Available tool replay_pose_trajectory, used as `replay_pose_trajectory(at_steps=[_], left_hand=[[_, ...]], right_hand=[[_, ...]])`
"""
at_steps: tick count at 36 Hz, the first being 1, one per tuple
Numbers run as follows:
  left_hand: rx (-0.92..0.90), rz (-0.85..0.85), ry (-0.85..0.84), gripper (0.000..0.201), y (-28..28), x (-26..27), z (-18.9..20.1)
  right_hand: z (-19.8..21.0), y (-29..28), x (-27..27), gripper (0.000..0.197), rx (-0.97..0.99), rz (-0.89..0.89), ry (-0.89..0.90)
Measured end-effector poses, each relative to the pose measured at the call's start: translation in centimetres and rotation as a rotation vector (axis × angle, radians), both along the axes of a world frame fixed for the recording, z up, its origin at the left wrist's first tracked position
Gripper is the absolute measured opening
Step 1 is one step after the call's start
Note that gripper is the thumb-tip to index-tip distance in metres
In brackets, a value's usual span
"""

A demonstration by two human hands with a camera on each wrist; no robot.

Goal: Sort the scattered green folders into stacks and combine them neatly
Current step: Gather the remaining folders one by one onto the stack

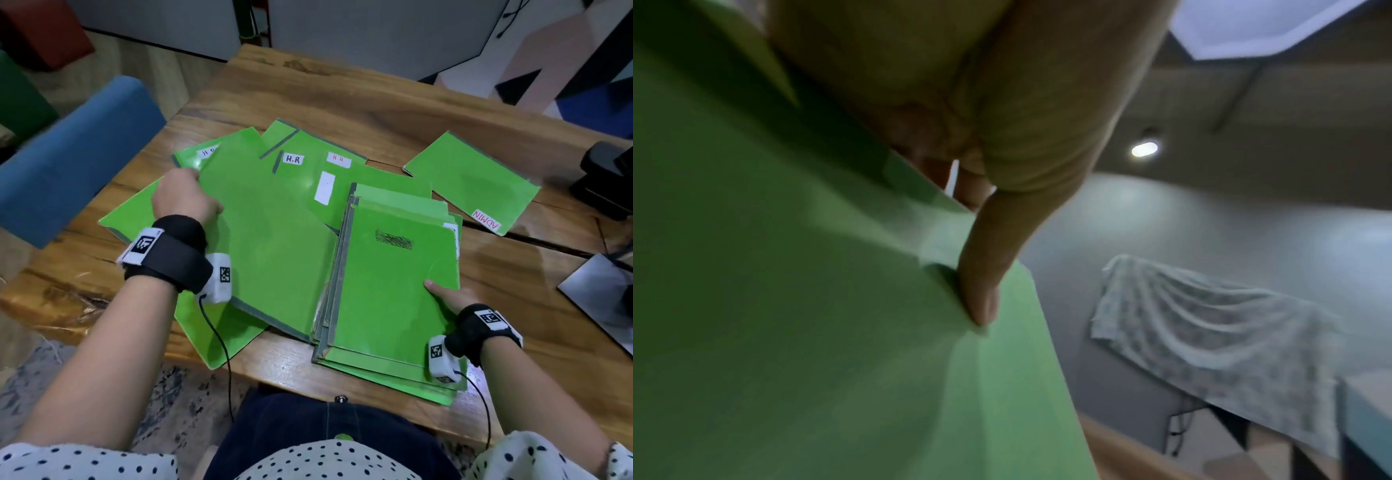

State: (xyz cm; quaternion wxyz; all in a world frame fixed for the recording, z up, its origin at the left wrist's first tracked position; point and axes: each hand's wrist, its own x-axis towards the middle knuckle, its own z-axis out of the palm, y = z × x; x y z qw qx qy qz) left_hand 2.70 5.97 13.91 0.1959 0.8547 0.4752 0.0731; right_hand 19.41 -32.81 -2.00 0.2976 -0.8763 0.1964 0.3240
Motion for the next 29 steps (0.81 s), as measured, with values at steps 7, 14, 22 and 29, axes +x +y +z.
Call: replay_pose_trajectory(at_steps=[7, 14, 22, 29], left_hand=[[0.351, -0.288, -0.067, 0.034, -5.1, 1.8, 7.8], [0.538, -0.733, -0.09, 0.034, -9.1, 3.4, 13.5], [0.175, -1.049, 0.034, 0.046, -10.4, 11.2, 12.5], [0.325, -0.867, 0.035, 0.053, -12.1, 15.8, 2.2]], right_hand=[[0.1, -0.1, 0.0, 0.096, -0.008, 0.0, -0.012], [-0.2, -0.6, 0.1, 0.094, 0.027, 0.037, -0.002], [1.3, -1.3, 0.1, 0.076, 0.157, -0.035, -0.004], [-6.0, -5.6, 2.7, 0.107, 0.44, -0.109, 0.047]])
